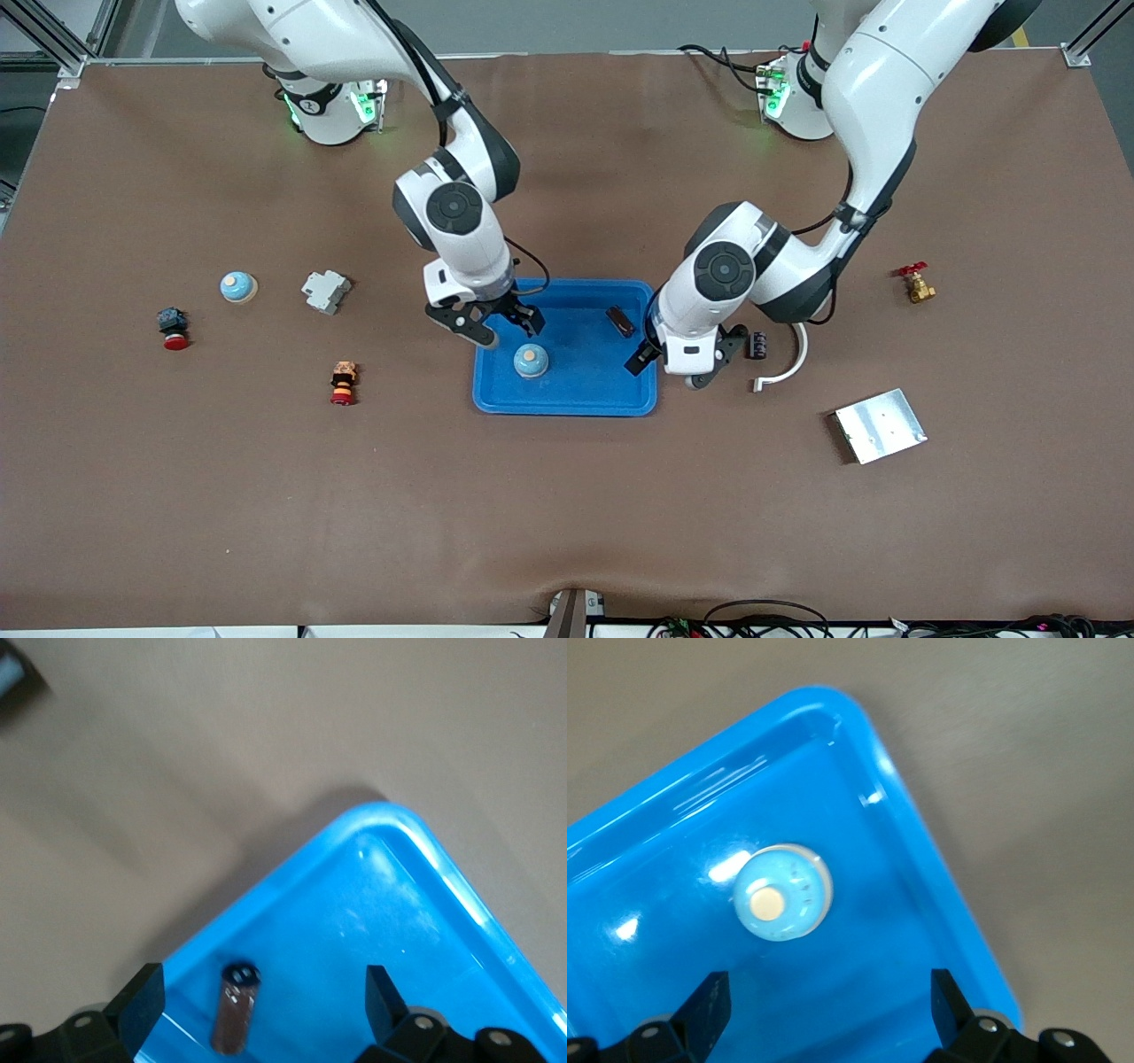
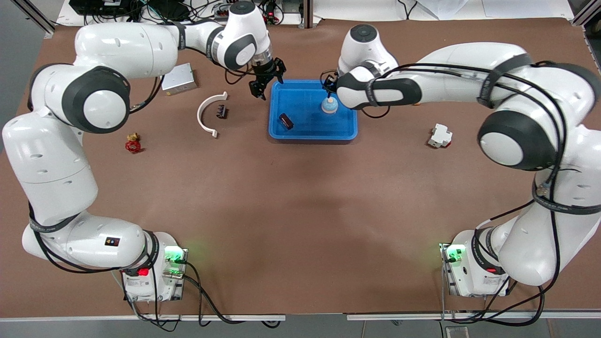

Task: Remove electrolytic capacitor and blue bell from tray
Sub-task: 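Reach the right gripper to the bell while the left gripper reaches capacitor, then grasp the second bell with the right gripper while the left gripper grasps capacitor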

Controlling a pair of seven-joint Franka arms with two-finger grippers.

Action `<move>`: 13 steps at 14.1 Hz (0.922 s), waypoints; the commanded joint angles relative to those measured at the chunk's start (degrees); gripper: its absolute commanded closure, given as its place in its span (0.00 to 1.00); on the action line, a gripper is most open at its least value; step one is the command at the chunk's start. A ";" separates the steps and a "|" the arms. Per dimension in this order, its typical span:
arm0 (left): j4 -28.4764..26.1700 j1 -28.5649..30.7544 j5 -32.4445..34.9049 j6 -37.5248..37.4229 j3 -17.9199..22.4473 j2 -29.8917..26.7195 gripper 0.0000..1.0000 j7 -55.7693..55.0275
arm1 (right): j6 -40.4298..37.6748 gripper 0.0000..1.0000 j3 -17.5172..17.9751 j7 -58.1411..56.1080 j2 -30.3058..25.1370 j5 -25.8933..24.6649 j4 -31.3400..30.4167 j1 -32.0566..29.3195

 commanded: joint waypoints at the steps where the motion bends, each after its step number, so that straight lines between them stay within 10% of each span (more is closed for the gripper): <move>1: 2.46 -2.50 -1.10 -1.13 0.16 2.27 0.00 -2.77 | -1.48 0.00 -0.56 2.05 4.28 -1.47 5.99 1.00; 13: 2.29 -6.20 -0.23 0.53 0.78 7.28 0.00 -6.12 | -0.86 0.00 -0.82 1.69 13.42 -2.52 13.91 0.38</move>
